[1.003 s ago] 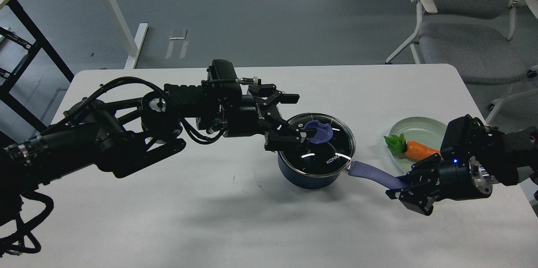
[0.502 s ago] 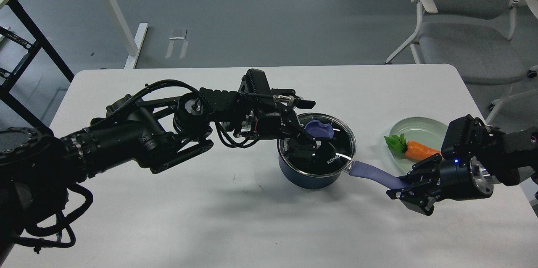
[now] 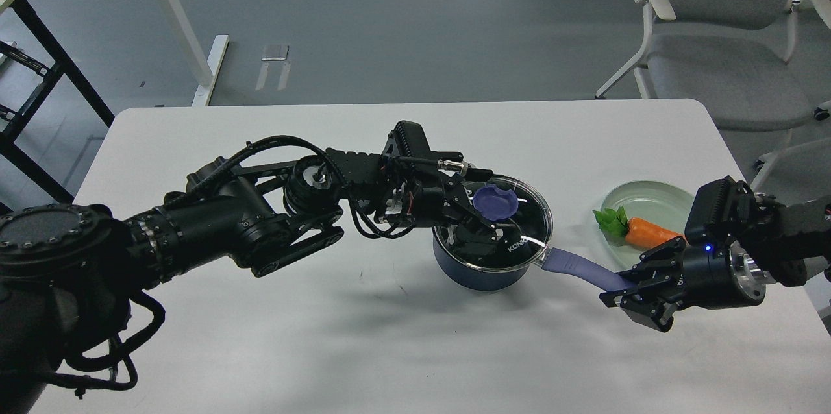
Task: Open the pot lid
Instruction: 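Reach the left gripper over the pot toward the purple lid knob, then grasp the purple knob with the left gripper and lift the lid, then carry the glass lid away from the pot and lower it onto the table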
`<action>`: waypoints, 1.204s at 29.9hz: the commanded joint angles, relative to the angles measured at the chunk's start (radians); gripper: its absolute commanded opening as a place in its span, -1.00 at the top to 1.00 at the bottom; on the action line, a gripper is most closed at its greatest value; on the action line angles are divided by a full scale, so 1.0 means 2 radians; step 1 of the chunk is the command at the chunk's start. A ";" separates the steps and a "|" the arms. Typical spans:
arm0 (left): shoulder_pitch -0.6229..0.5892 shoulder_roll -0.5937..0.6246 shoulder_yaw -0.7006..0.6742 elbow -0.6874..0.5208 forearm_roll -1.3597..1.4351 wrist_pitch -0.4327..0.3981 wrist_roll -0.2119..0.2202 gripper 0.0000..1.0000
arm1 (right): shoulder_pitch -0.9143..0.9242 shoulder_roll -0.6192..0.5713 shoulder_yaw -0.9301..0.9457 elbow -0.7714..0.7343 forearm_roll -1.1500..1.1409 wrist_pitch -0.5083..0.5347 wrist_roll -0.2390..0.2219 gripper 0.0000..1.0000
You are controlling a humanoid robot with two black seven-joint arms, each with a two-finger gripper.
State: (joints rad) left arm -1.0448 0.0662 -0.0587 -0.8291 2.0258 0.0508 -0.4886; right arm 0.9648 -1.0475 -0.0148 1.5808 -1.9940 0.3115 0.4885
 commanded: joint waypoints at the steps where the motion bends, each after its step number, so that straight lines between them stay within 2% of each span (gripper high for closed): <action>1: 0.000 -0.009 0.000 0.013 0.001 0.002 0.000 -0.98 | -0.001 -0.001 0.000 0.000 0.000 0.000 0.000 0.29; 8: 0.000 -0.012 0.009 0.019 0.001 0.008 0.000 -0.93 | -0.002 -0.001 0.000 0.000 0.001 0.000 0.000 0.29; 10: -0.001 -0.012 0.009 0.019 0.000 0.008 0.000 -0.82 | -0.002 -0.002 0.000 0.000 0.001 0.000 0.000 0.29; 12: -0.001 -0.012 0.009 0.019 0.000 0.008 0.000 -0.47 | -0.002 -0.001 0.000 0.000 0.001 0.000 0.000 0.29; 14: 0.000 -0.012 0.009 0.019 0.000 0.008 0.000 0.02 | -0.002 -0.002 0.000 0.000 0.001 0.000 0.000 0.29; 15: -0.001 -0.012 0.009 0.019 0.001 0.011 0.000 0.19 | -0.002 -0.001 0.000 0.000 0.001 0.000 0.000 0.29; 19: -0.001 -0.012 0.009 0.018 -0.001 0.029 0.000 0.25 | -0.002 -0.002 0.000 0.000 0.001 0.000 0.000 0.29; 26: -0.014 0.003 0.006 -0.018 -0.004 0.028 0.000 0.29 | -0.002 -0.002 0.000 0.000 0.001 0.000 0.000 0.29; 36: -0.022 0.186 0.007 -0.114 -0.046 0.029 0.000 0.26 | -0.003 -0.006 0.000 0.001 0.001 -0.003 0.000 0.29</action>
State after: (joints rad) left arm -1.1016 0.3259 -0.0465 -0.9987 1.9540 0.1053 -0.4888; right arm 0.9595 -1.0598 -0.0154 1.5830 -1.9911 0.3095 0.4889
